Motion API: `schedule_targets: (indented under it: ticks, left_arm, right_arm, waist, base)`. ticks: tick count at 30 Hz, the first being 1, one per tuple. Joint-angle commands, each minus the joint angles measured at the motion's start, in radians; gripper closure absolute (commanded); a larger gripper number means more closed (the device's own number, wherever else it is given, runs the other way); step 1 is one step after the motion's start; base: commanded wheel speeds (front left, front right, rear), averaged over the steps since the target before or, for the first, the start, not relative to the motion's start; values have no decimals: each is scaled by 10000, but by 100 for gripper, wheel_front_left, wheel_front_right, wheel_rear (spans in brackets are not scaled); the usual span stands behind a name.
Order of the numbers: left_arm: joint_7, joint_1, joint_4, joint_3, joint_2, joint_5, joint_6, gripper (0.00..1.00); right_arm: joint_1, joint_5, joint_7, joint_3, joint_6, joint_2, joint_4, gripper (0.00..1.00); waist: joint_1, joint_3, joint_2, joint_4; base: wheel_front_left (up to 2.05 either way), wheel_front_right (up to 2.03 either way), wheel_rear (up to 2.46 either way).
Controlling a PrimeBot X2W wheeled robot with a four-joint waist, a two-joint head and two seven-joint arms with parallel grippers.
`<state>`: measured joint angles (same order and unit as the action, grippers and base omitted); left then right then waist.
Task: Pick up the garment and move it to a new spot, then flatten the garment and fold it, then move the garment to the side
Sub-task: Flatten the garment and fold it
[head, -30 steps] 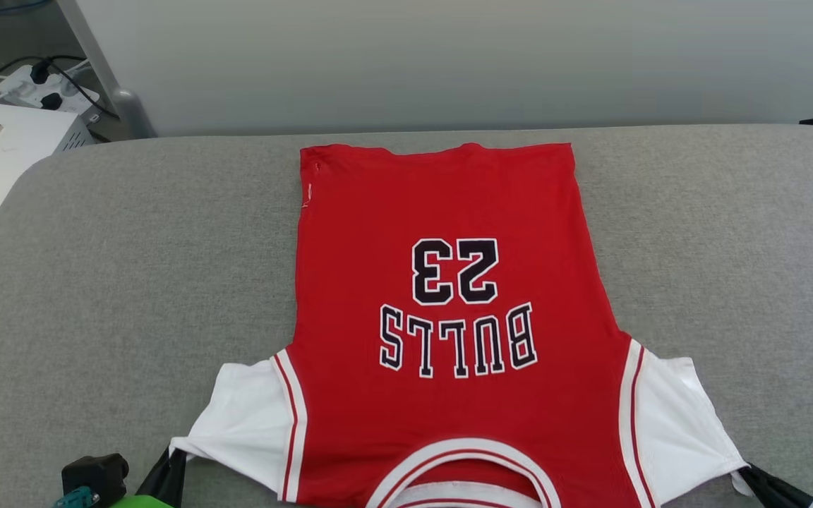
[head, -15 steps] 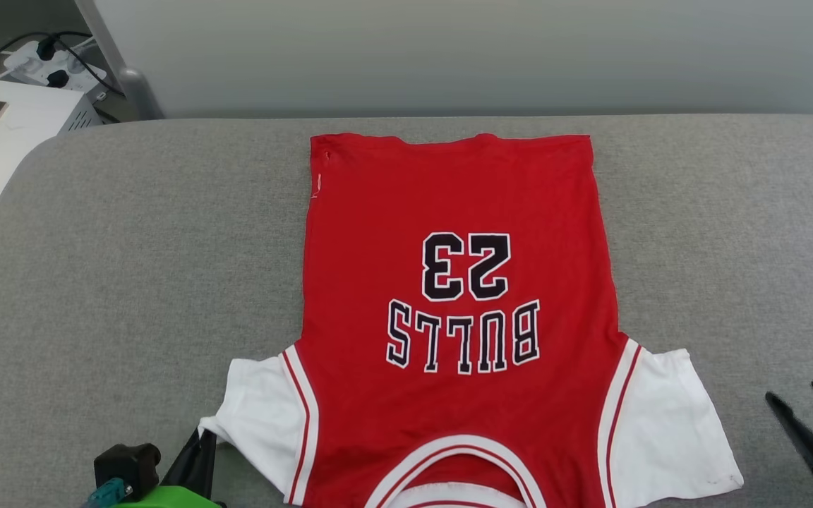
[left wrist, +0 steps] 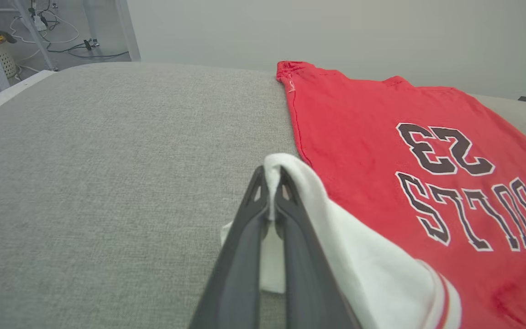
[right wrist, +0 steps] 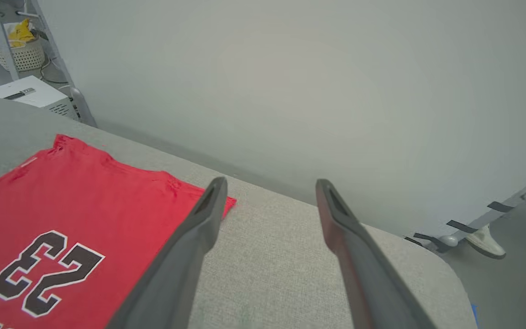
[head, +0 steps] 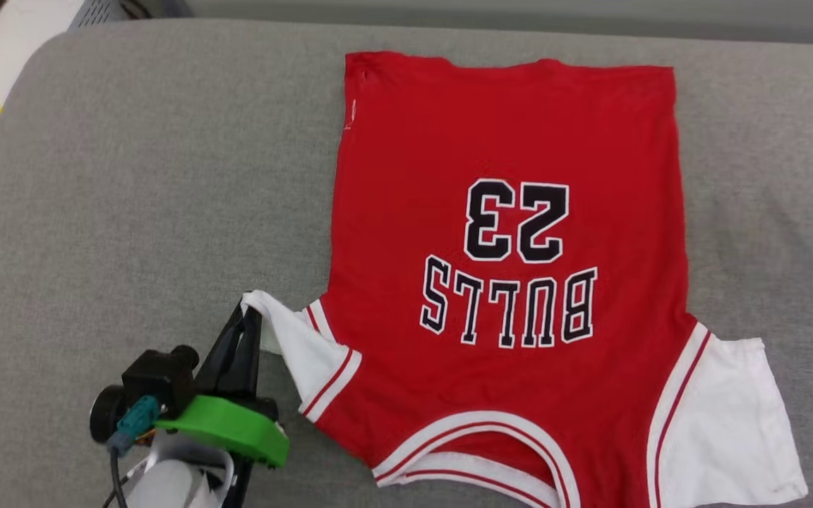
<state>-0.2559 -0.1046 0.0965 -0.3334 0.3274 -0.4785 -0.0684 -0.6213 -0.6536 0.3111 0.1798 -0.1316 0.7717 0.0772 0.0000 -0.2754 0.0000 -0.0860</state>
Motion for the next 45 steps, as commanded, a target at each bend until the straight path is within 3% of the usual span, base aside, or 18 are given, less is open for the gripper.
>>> schedule_targets:
  ticks: [1,8,12,21,31,32,33,39,45]
  left_arm:
    - [-59,-271,-102,20,-168,148,89,100]
    - [-59,-693,-381,165,-743,642,333,100]
    - [-59,-863,-484,321,-1002,876,484,100]
    - [-59,-1212,-575,649,-1592,1312,940,100]
    - [-59,-1383,-334,1109,-2027,1741,1348,100]
    - [-59,-1390,-302,1151,-2055,1779,1384,100]
    - [-59,-1391,-276,1189,-2073,1806,1410,100]
    - [-59,-1290,-36,1429,-2132,2037,1541,100]
    - [-59,-769,268,1779,-2078,2215,1595,100]
  right_arm:
    - [-683,51,569,192,9,-136,216,0]
    - [-3413,-208,4485,1301,9,-860,2440,0]
    - [-4600,31,5876,1446,9,-1291,3644,0]
    - [-6186,1233,6549,1354,9,-1990,5526,0]
    - [-5874,1790,6557,1416,9,-2327,7020,0]
    - [-5896,1772,6516,1374,9,-2344,7070,56]
    - [-5928,1774,6418,1379,9,-2359,7045,100]
    - [-6201,1618,5424,1504,9,-2352,6854,100]
    - [-5825,657,4252,2650,9,-1961,6066,100]
  waist:
    - [0,-1080,0,-796]
    - [0,-1976,0,-1359]
    - [0,-2467,0,-1626]
    - [0,-3462,0,-2075]
    - [0,-3709,0,-2019]
    - [0,-3693,0,-1999]
    - [0,-3668,0,-1978]
    - [0,-3188,0,-1811]
    - [0,-1987,0,-1330]
  base:
    - [0,0,0]
    - [0,0,0]
    - [0,0,0]
    - [0,0,0]
    - [0,0,0]
    - [0,0,0]
    - [0,0,0]
    - [0,0,0]
    - [0,0,0]
